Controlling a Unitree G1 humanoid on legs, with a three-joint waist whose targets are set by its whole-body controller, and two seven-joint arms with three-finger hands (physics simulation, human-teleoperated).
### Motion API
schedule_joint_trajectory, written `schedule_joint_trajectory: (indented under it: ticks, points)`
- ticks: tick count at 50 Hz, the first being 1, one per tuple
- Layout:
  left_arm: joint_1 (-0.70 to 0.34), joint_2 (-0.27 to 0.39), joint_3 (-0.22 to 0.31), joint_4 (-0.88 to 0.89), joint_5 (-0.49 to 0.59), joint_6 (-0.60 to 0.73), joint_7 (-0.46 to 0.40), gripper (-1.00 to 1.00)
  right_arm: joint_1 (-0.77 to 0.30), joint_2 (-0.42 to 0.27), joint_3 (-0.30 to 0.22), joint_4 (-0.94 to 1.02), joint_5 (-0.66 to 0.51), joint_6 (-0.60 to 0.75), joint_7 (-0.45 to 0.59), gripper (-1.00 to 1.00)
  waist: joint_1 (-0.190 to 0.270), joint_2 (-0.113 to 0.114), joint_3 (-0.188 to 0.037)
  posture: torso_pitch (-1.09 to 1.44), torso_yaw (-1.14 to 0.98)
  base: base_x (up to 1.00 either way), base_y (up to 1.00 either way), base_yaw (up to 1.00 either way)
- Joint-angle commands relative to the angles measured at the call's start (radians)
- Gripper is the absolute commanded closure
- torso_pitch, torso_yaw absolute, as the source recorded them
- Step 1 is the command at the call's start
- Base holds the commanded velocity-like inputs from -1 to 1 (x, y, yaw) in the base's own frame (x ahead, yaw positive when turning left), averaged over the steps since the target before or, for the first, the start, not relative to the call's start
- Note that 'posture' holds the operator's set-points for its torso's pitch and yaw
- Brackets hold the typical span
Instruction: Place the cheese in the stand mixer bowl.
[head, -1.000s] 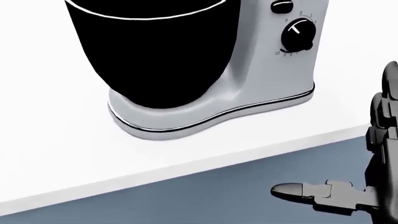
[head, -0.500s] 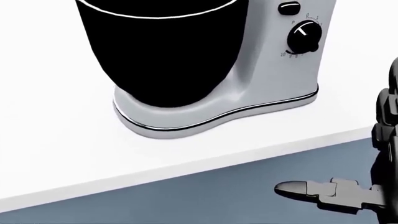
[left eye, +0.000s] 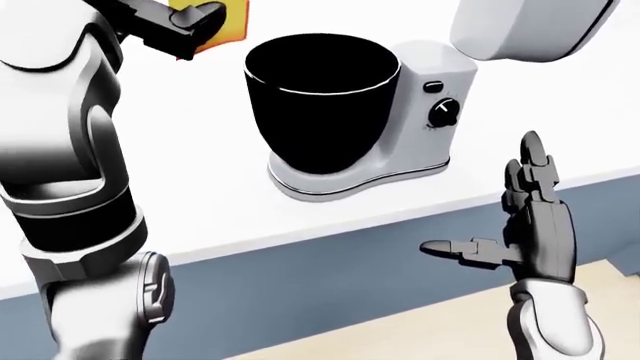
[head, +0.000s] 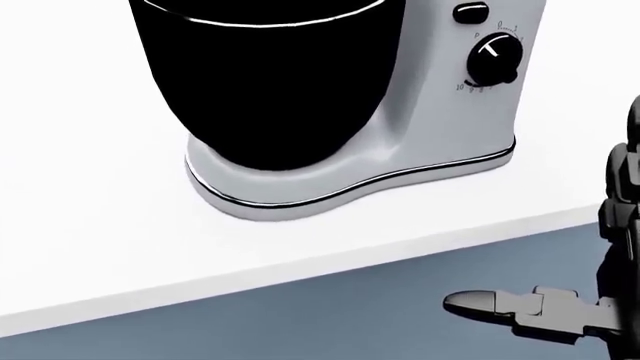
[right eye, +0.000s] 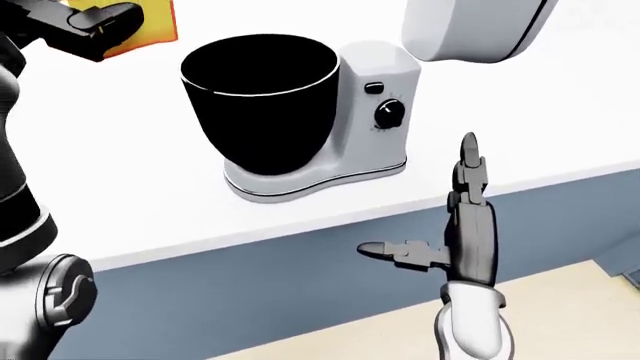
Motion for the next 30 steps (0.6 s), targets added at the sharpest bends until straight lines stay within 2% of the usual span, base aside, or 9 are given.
schedule_joint_trajectory:
  ticks: [1,10,21,30]
  points:
    - [-0.032,0.003,0.008,-0.029,0.02,-0.04,-0.001,1.0,-0.012,-0.004,-0.004,-0.036,0.003,-0.035,-0.005,-1.0,0.0,0.002,-0.023,0.0,0.0,0.0,0.0,0.0]
    - [-0.066,-0.035,-0.005,0.045,0.055,-0.095,-0.004,1.0,-0.007,-0.003,0.0,-0.032,0.003,-0.042,-0.009,-1.0,0.0,0.001,-0.025,0.0,0.0,0.0,0.0,0.0]
    - [-0.193,-0.065,-0.032,0.136,0.077,-0.111,-0.043,1.0,-0.005,-0.002,0.003,-0.036,0.01,-0.046,-0.008,-1.0,0.001,-0.004,-0.023,0.0,0.0,0.0,0.0,0.0]
    - [-0.245,-0.093,-0.042,0.231,0.087,-0.172,-0.046,1.0,-0.007,-0.002,0.005,-0.037,0.01,-0.045,-0.008,-1.0,0.001,-0.005,-0.023,0.0,0.0,0.0,0.0,0.0]
